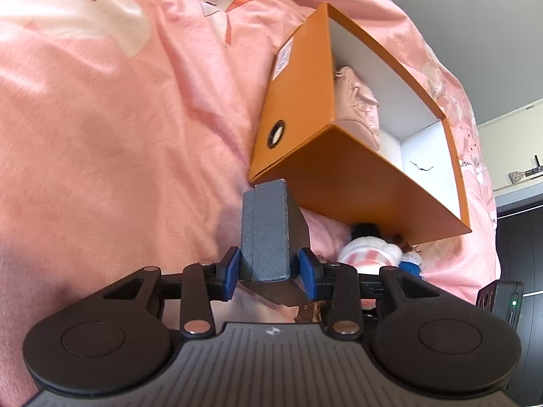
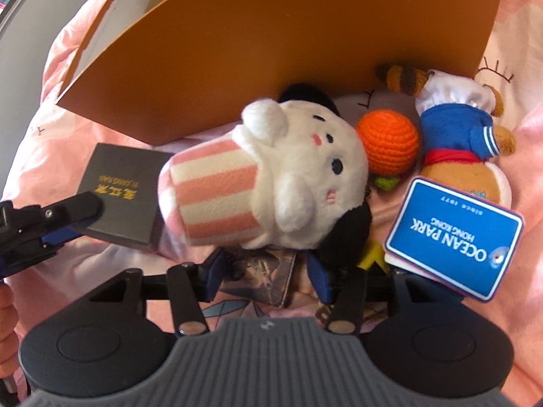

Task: Organize objects
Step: 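Lift the gray box with the left gripper while the right gripper grasps the slim PHOTO CARD box, then carry the gray box and PHOTO CARD box over the orange box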

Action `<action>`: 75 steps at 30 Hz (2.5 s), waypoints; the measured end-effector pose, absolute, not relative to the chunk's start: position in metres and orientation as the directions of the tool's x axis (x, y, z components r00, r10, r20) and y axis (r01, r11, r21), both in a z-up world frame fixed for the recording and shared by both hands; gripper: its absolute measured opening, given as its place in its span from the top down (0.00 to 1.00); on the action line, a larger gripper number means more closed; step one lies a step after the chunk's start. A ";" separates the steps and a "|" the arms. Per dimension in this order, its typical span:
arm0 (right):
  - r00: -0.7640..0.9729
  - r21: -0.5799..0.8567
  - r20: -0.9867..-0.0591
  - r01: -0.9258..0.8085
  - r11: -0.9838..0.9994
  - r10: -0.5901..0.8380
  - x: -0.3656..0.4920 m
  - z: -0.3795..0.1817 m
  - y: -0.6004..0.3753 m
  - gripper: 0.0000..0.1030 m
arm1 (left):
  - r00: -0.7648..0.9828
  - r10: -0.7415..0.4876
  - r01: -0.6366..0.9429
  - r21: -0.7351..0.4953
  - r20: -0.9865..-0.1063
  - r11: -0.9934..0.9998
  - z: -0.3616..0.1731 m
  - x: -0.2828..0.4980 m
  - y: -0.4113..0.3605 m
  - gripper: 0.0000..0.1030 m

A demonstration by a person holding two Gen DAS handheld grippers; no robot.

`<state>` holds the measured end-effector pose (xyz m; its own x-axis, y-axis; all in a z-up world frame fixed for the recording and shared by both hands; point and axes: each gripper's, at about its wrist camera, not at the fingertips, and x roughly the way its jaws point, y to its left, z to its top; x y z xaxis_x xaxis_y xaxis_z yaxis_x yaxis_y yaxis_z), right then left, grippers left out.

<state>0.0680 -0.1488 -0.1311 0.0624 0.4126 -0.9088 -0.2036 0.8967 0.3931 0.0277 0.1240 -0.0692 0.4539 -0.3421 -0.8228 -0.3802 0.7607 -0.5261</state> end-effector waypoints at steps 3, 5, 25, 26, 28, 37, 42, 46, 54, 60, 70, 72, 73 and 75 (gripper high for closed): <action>0.035 0.428 -0.899 -0.137 0.893 0.436 0.073 -0.140 -0.156 0.39 | 0.445 -0.353 -0.388 -0.533 -0.823 0.752 -0.073 0.032 0.129 0.59; 0.016 0.468 -0.882 -0.090 0.879 0.472 0.076 -0.148 -0.161 0.36 | 0.442 -0.359 -0.385 -0.535 -0.822 0.752 -0.074 0.033 0.129 0.59; 0.055 0.480 -0.864 -0.216 0.850 0.501 0.063 -0.115 -0.157 0.39 | 0.436 -0.373 -0.359 -0.539 -0.819 0.762 -0.071 0.025 0.124 0.59; 0.060 0.482 -0.860 -0.227 0.846 0.506 0.061 -0.109 -0.157 0.39 | 0.437 -0.376 -0.355 -0.541 -0.817 0.763 -0.070 0.024 0.123 0.59; 0.074 0.484 -0.854 -0.251 0.838 0.515 0.059 -0.098 -0.158 0.39 | 0.441 -0.382 -0.344 -0.546 -0.812 0.764 -0.066 0.022 0.122 0.59; 0.066 0.509 -0.826 -0.343 0.790 0.560 0.061 -0.062 -0.124 0.76 | 0.468 -0.386 -0.305 -0.555 -0.795 0.774 -0.049 0.015 0.120 0.62; 0.078 0.508 -0.818 -0.368 0.779 0.570 0.058 -0.057 -0.127 0.76 | 0.491 -0.386 -0.290 -0.564 -0.781 0.773 -0.036 0.012 0.119 0.62; 0.120 0.505 -0.798 -0.405 0.763 0.591 0.055 -0.034 -0.146 0.76 | 0.524 -0.388 -0.254 -0.574 -0.758 0.779 -0.023 0.014 0.118 0.62; 0.248 0.496 -0.738 -0.433 0.753 0.628 0.070 0.012 -0.162 0.76 | 0.599 -0.391 -0.180 -0.594 -0.698 0.784 0.012 0.027 0.117 0.62; 0.357 0.494 -0.675 -0.432 0.755 0.646 0.092 0.043 -0.171 0.76 | 0.644 -0.419 -0.126 -0.629 -0.640 0.767 0.034 0.058 0.118 0.63; 0.450 0.524 -0.661 -0.297 0.798 0.601 0.154 0.040 -0.190 0.76 | 0.645 -0.440 -0.163 -0.675 -0.625 0.720 0.013 0.128 0.109 0.65; 0.445 0.533 -0.674 -0.261 0.805 0.590 0.165 0.031 -0.193 0.76 | 0.637 -0.459 -0.188 -0.702 -0.620 0.687 0.000 0.138 0.109 0.65; 0.444 0.536 -0.678 -0.246 0.808 0.585 0.169 0.026 -0.195 0.76 | 0.635 -0.466 -0.204 -0.715 -0.616 0.669 -0.005 0.142 0.109 0.65; 0.451 0.535 -0.686 -0.220 0.816 0.571 0.176 0.017 -0.198 0.77 | 0.636 -0.467 -0.237 -0.731 -0.615 0.640 -0.016 0.147 0.107 0.65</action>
